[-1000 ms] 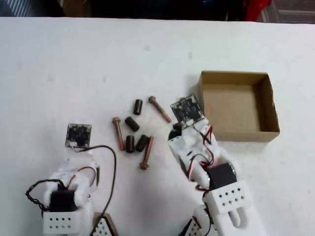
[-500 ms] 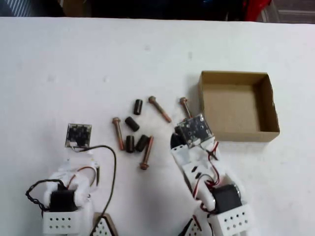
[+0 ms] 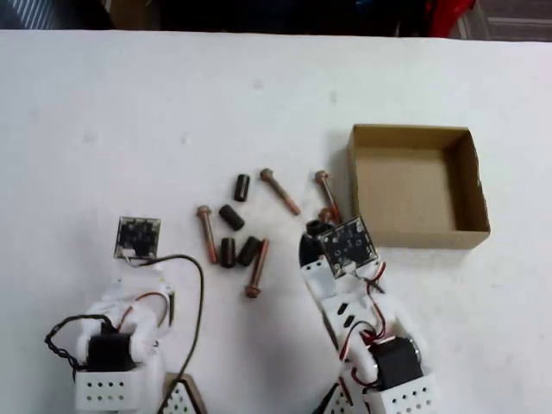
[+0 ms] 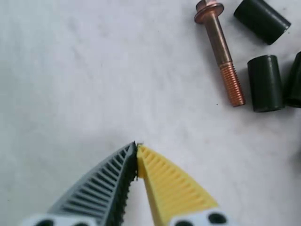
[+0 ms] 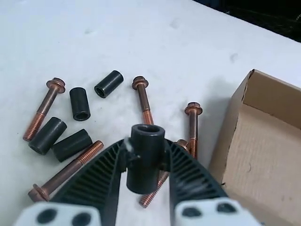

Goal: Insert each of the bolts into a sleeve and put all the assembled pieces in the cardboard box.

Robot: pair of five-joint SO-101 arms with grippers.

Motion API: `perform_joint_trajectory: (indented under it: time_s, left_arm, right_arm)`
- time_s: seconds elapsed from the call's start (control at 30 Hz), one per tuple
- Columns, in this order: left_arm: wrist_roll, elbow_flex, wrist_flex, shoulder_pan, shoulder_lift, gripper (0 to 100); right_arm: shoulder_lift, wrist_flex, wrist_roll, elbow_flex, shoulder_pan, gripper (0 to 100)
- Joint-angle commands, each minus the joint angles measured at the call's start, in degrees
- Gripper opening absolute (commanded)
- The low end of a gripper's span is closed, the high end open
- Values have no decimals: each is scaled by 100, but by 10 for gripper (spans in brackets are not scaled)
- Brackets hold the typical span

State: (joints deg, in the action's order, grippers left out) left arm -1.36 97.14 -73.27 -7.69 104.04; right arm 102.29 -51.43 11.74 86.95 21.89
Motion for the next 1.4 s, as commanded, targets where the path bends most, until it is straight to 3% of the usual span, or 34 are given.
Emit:
perform_joint_trajectory:
  time_s: [0.0, 0.67, 0.9, 1.03, 1.13, 1.37]
  left_arm:
    - [-44, -18, -18, -13, 57, 24]
    - [-9, -18, 26, 4, 57, 26]
    - [-88, -70, 809, -435, 75, 27]
    - [-1679, -308, 1345, -848, 75, 27]
    - [-2787, -800, 1231, -1068, 75, 24]
    - [-2866, -2927, 404, -1262, -75, 26]
  right_arm:
    - [92, 22, 9, 79, -66, 16]
    - [92, 22, 9, 299, -22, 16]
    - [92, 22, 9, 308, -22, 16]
    - [92, 13, 9, 308, -31, 16]
    - [92, -4, 9, 308, -22, 16]
    - [92, -4, 9, 325, -22, 16]
